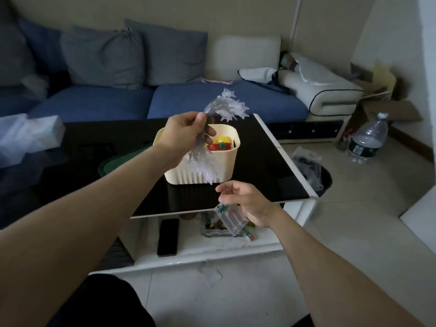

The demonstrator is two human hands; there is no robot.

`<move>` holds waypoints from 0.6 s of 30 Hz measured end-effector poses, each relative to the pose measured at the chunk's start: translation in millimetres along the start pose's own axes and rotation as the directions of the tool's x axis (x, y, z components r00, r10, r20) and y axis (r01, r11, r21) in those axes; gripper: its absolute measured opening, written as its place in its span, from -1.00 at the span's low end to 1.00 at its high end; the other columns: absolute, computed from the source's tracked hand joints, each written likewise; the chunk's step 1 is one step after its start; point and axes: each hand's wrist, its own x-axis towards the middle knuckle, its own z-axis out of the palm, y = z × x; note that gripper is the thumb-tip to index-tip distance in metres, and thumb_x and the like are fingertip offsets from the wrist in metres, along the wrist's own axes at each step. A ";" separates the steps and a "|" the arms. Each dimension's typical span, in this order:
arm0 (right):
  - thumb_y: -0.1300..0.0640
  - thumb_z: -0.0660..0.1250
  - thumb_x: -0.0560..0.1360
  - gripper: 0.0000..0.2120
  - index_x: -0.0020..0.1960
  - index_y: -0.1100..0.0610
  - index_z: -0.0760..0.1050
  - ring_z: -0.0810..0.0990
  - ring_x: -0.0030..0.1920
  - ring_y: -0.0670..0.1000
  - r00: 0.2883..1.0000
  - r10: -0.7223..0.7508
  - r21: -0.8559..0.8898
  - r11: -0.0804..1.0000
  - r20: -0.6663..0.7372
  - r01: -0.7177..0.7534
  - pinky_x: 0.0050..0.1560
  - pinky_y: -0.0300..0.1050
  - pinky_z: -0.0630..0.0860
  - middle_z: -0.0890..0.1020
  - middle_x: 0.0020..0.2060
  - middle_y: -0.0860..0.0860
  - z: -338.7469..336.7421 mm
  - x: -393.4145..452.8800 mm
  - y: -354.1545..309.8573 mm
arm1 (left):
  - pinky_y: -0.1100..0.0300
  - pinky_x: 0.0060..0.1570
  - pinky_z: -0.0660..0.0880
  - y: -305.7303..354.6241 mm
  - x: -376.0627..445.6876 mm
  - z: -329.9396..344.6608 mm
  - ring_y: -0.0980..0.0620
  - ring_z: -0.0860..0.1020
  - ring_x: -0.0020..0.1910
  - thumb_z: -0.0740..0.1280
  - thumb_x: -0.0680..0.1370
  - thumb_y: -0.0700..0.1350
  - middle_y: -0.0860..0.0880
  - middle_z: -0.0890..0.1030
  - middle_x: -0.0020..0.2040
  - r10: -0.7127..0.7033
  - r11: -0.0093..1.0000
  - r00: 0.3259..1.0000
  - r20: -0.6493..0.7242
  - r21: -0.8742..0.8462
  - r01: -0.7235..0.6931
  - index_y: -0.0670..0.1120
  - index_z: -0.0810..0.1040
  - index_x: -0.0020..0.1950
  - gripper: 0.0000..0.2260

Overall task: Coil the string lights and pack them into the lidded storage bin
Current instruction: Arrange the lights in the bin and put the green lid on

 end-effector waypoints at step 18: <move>0.12 0.52 0.47 -0.49 0.35 0.20 0.45 0.66 -0.28 -0.05 0.889 0.054 0.582 0.774 -0.455 0.251 -0.31 -0.20 0.55 0.65 0.01 0.14 10.4 45.2 -68.7 | 0.17 0.06 0.52 5.3 63.7 -18.1 0.02 0.61 -0.10 0.42 0.54 -0.18 -0.06 0.70 -0.07 0.290 0.704 0.957 -0.008 0.680 -0.207 -0.11 0.68 0.15 -0.80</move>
